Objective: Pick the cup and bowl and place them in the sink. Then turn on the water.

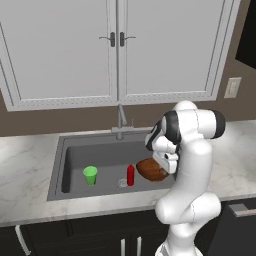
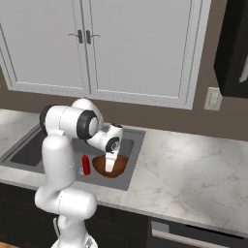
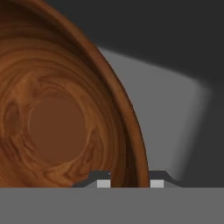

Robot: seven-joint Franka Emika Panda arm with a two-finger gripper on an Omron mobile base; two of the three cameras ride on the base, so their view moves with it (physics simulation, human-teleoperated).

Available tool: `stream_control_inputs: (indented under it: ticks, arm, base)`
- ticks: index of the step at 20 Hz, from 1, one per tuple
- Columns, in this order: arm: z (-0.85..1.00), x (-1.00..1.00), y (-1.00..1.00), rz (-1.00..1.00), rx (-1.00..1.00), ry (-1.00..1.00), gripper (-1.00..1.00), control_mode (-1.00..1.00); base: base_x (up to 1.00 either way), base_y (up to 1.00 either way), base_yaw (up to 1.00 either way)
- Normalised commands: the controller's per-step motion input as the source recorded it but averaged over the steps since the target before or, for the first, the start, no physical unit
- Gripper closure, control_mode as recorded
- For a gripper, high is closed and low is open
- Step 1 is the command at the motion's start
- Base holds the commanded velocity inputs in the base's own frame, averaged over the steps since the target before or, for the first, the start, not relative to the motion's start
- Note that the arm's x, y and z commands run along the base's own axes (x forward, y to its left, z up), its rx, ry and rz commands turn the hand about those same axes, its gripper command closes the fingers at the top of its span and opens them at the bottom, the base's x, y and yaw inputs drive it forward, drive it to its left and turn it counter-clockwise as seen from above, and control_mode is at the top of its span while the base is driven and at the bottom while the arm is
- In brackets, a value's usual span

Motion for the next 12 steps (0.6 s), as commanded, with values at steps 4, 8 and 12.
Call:
stream_control_inputs:
  ticks: [4, 8, 12]
  arm:
    - [-0.03, 0.01, 0.0, 0.0, 0.0, 0.03, 1.0, -1.0]
    - [-0.12, 0.0, 0.0, 0.0, 0.0, 0.06, 1.0, -1.0]
    - [-0.13, 0.0, 0.0, 0.0, 0.0, 0.07, 1.0, -1.0]
  base:
    - [0.0, 0.0, 0.0]
    - [0.0, 0.0, 0.0]
    - [0.0, 0.0, 0.0]
